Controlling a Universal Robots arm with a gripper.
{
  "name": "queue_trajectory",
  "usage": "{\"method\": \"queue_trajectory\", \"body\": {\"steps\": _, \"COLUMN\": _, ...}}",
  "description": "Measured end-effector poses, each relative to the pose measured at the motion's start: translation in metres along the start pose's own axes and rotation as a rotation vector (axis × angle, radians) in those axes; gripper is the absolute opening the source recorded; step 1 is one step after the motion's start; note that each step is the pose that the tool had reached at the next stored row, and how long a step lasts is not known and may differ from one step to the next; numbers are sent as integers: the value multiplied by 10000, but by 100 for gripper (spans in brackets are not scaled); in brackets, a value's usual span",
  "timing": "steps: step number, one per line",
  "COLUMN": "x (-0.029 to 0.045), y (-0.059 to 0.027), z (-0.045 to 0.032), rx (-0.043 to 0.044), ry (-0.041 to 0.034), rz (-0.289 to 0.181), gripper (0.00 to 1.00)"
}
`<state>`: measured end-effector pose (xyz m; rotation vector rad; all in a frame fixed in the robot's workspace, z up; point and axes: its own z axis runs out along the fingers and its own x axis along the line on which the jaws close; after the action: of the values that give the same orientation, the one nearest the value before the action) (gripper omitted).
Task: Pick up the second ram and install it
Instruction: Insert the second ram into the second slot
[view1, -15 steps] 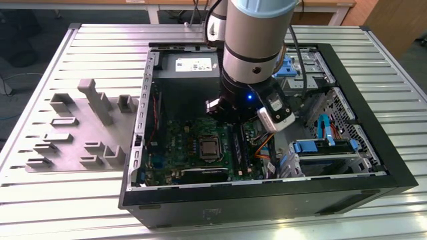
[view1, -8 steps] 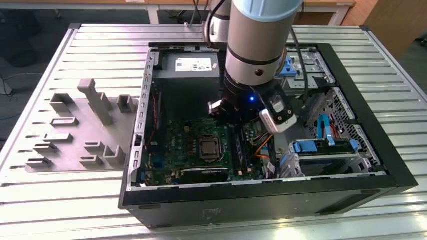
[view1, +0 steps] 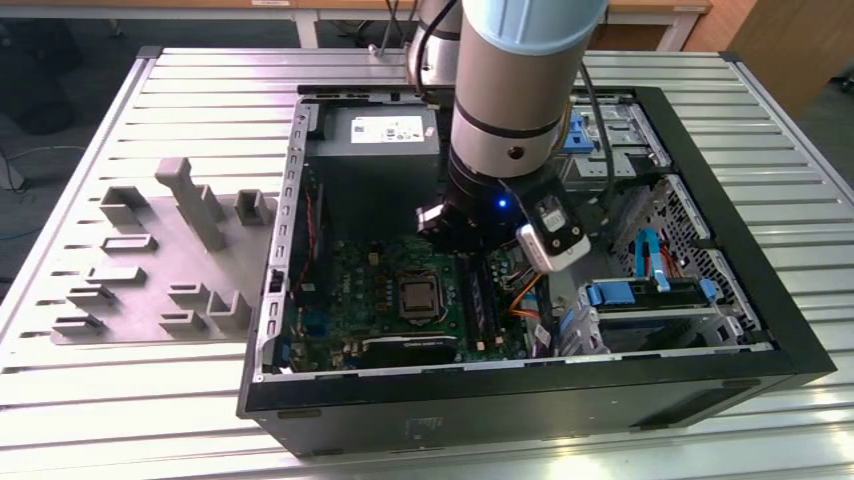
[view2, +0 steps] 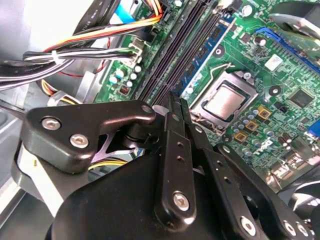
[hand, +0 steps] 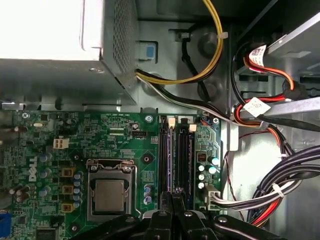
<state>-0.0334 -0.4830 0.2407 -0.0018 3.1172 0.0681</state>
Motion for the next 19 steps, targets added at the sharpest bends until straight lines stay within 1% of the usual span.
{"method": "queue_trajectory", "body": {"steps": 3, "x": 1, "y": -1, "z": 32, "rx": -1, "ry": 0, "rz": 1, "gripper": 12}}
{"method": "queue_trajectory", "body": {"steps": 7, "x": 1, "y": -2, "z": 55, "rx": -1, "ry": -1, "rz": 2, "gripper": 12}}
{"method": "queue_trajectory", "body": {"steps": 12, "x": 3, "y": -7, "z": 117, "rx": 0, "ry": -1, "rz": 14, "gripper": 12}}
{"method": "queue_trajectory", "body": {"steps": 15, "x": 2, "y": -8, "z": 122, "rx": 2, "ry": 0, "rz": 14, "gripper": 12}}
{"method": "queue_trajectory", "body": {"steps": 19, "x": 3, "y": -9, "z": 152, "rx": 0, "ry": -1, "rz": 15, "gripper": 12}}
